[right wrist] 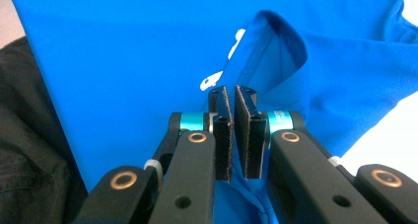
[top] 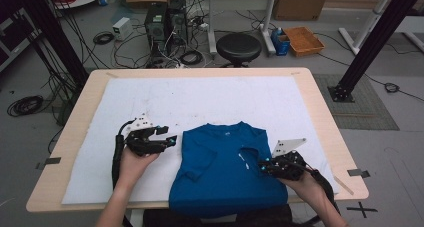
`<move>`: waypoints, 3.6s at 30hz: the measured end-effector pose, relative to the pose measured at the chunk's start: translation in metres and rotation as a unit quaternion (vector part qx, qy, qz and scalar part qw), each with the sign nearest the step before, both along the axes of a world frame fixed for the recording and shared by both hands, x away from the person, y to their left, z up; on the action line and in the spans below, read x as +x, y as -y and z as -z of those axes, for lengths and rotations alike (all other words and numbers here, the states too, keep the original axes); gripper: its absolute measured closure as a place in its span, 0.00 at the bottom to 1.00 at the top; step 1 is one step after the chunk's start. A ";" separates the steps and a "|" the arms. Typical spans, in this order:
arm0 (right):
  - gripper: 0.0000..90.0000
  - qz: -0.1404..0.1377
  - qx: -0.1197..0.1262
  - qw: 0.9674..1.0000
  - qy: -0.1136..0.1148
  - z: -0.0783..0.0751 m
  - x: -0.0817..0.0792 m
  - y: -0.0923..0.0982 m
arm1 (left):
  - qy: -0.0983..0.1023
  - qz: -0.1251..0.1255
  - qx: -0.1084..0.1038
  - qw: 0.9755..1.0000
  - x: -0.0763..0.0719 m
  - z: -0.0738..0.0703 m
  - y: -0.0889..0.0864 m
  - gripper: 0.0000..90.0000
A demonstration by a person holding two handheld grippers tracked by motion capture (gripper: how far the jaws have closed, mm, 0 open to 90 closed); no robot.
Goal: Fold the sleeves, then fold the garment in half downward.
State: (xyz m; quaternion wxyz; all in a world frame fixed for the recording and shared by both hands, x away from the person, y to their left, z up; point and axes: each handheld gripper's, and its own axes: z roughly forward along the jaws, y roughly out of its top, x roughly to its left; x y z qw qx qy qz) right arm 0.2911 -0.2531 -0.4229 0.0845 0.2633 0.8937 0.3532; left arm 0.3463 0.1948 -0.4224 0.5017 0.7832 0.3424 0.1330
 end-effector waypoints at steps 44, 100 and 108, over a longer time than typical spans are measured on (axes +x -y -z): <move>0.57 -0.009 0.069 0.997 0.024 -0.025 0.015 0.023 | 0.012 -0.004 0.000 1.000 0.000 -0.006 0.002 0.49; 0.66 0.160 0.072 0.985 -0.002 -0.004 0.117 0.023 | -0.092 -0.016 0.017 0.995 0.058 0.012 0.059 0.56; 0.69 0.142 0.037 0.989 -0.024 0.014 0.134 0.000 | -0.094 -0.016 0.043 0.995 0.062 0.019 0.065 0.65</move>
